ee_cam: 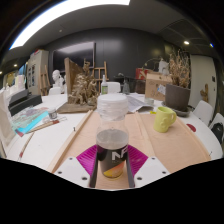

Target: Pour water

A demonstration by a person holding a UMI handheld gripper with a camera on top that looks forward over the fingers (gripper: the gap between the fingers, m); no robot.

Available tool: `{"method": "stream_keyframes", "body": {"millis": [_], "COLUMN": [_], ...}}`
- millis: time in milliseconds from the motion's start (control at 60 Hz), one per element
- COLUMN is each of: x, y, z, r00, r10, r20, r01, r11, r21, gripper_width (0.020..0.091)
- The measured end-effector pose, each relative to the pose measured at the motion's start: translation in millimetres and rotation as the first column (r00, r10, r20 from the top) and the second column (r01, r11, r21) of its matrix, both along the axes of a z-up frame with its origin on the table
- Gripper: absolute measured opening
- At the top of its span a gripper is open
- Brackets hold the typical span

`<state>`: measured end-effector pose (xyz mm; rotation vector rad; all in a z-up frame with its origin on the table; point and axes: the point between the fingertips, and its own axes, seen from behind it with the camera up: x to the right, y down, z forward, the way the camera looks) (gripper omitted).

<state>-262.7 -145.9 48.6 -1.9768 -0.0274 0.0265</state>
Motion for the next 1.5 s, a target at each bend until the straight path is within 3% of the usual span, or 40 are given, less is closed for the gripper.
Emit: {"method": "stream_keyframes", "body": {"millis": [250,433,633,783,983,1200,1400,1500], "x": [0.1,-5.3,10.6,40.3,78.5,90.8,98.0,97.4], "y": [2.4,29.0,89.7,134.6,178.6,205.4,211.2,213.4], "z": [1.1,47.6,148.6,195.3,185.9,150.2,124.8,113.9], "r00": [1.0,1.0,0.942,0.681,0.198,-0.252,-0.432,-0.42], "r10": [-0.002,0.002,-0.007,-0.031,-0.118,-0.215,-0.271,-0.288], "r20": [0.02,0.001,-0.335,-0.731,-0.973,-0.944,-0.86,-0.861], "r01": [0.002,-0.002,0.053,0.14,0.18,0.103,0.043,0.039], "r11": [1.0,1.0,0.99,0.986,0.98,0.964,0.947,0.942], "r21": [-0.022,0.019,0.128,0.088,-0.082,-0.247,-0.32,-0.334], "gripper_width": [0.0244,0.0244,0.0243,0.024,0.024,0.0242,0.024,0.0241]}}
